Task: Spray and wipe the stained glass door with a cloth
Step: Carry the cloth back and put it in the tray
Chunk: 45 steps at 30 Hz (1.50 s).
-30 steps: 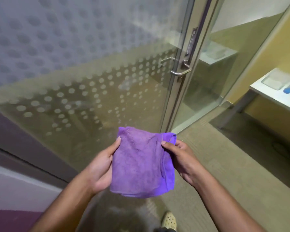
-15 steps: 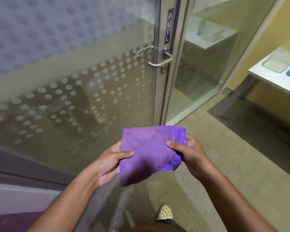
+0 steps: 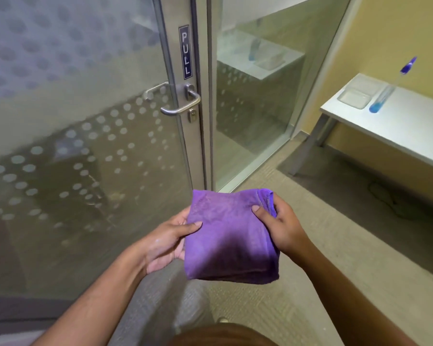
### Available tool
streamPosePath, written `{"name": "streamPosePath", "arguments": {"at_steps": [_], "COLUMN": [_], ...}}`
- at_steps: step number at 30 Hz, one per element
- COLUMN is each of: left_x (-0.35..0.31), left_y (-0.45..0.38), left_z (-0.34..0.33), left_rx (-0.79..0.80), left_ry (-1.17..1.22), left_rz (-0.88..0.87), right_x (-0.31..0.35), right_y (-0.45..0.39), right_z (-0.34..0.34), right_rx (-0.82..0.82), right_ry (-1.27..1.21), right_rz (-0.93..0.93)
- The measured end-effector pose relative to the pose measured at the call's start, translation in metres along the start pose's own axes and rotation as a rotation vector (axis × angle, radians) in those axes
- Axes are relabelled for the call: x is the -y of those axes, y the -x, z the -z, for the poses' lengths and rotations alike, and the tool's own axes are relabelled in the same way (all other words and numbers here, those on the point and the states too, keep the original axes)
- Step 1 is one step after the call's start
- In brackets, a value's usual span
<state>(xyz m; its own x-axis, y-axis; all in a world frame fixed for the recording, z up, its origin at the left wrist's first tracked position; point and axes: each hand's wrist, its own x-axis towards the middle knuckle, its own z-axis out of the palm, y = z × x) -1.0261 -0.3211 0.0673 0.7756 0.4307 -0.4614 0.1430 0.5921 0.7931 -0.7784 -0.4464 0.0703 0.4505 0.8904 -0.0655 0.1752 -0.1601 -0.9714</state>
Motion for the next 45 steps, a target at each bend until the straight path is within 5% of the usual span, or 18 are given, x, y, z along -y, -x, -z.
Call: {"name": "streamPosePath", "arguments": {"at_steps": [3, 10, 15, 27, 31, 33, 39, 41, 45], "left_x": [-0.002, -0.013, -0.019, -0.098, -0.116, -0.123, -0.141, -0.145, -0.157], "left_y": [-0.023, -0.082, -0.129, -0.233, -0.272, -0.293, -0.353, -0.375, -0.422], "left_z": [-0.015, -0.058, -0.078, -0.067, -0.065, -0.071, -0.096, -0.108, -0.140], "left_rx": [-0.021, -0.102, -0.103, 0.084, 0.166, 0.156, 0.132, 0.115, 0.173], "left_ry": [-0.027, -0.344, -0.410, 0.097, 0.132, 0.154, 0.159, 0.147, 0.112], "left_rz": [-0.036, -0.147, -0.167, -0.021, -0.010, 0.011, 0.012, 0.041, 0.069], "right_x": [0.003, 0.015, 0.024, 0.056, 0.071, 0.080, 0.098, 0.092, 0.048], "right_y": [-0.004, -0.026, -0.067, -0.181, -0.201, -0.209, -0.220, -0.226, -0.256], "right_z": [0.021, 0.033, 0.017, 0.009, 0.010, 0.017, 0.081, 0.112, 0.184], "right_rx": [-0.056, -0.351, -0.253, -0.138, 0.085, 0.182, 0.134, 0.027, -0.537], "right_ry": [0.001, 0.441, 0.673, 0.907, 1.090, 0.984, 0.522, 0.410, 0.294], "right_rz": [-0.047, 0.057, 0.070, -0.130, -0.243, -0.304, -0.346, -0.321, -0.254]}}
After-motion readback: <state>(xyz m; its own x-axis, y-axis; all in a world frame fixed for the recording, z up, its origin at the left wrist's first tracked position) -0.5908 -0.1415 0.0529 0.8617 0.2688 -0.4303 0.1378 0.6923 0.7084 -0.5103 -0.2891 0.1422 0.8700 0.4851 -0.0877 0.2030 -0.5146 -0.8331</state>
